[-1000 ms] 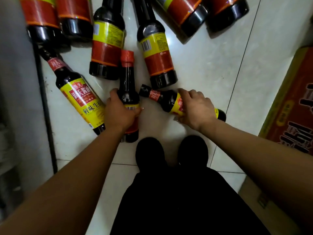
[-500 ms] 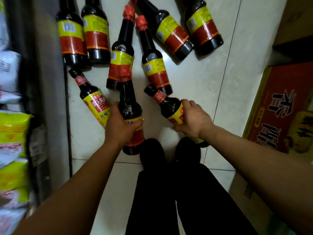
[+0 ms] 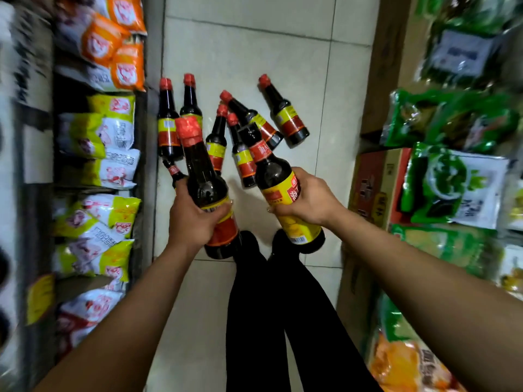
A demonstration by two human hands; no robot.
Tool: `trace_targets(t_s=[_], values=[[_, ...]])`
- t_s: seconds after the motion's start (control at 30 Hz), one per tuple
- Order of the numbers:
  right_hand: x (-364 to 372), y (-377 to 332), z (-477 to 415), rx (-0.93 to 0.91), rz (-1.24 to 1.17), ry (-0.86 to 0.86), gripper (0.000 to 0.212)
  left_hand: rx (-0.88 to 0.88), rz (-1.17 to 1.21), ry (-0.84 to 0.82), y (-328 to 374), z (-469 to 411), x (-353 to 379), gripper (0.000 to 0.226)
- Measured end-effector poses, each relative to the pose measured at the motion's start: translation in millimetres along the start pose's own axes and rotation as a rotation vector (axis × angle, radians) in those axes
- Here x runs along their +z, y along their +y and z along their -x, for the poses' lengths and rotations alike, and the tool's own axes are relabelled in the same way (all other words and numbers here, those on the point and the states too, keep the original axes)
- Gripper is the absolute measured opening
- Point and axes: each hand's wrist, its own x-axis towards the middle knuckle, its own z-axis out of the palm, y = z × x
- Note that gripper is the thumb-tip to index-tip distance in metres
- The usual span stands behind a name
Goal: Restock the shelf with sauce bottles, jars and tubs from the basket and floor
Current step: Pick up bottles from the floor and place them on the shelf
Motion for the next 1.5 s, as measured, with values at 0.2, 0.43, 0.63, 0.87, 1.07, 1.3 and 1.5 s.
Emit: trace_targets(t_s=[0.2,0.43,0.63,0.87,1.07,1.3,1.5], values=[[-60,-72,101,-0.022,-0.152,0.043,0.065,0.058,0.058,0.048,100,83,-57,0.071],[-110,-138,199,-0.102,-0.261,0.087,0.060,0.132,0.148,0.067,181,175,-115,0.085],[-142,-189,262,-0.268,-0.230,0.124,0.052,0.233,0.168,0.187,230,253,-161,0.076],[-163,-228,305,-0.450,-0.244,0.066,0.060,0.269,0.262,0.324,250,320,-196,0.072],[-175,-252,324,-0.644,-0.185,0.002,0.052,0.227,0.358,0.484,258,363,-203,0.077],[-160,-289,337,-0.821,-0.127,-0.112,0.047,0.150,0.398,0.752,249,403,-211,0.085],[-118,-327,359,-0.952,-0.007,-0.238,0.044,0.172,0.490,0.914,229,450,-234,0.061]])
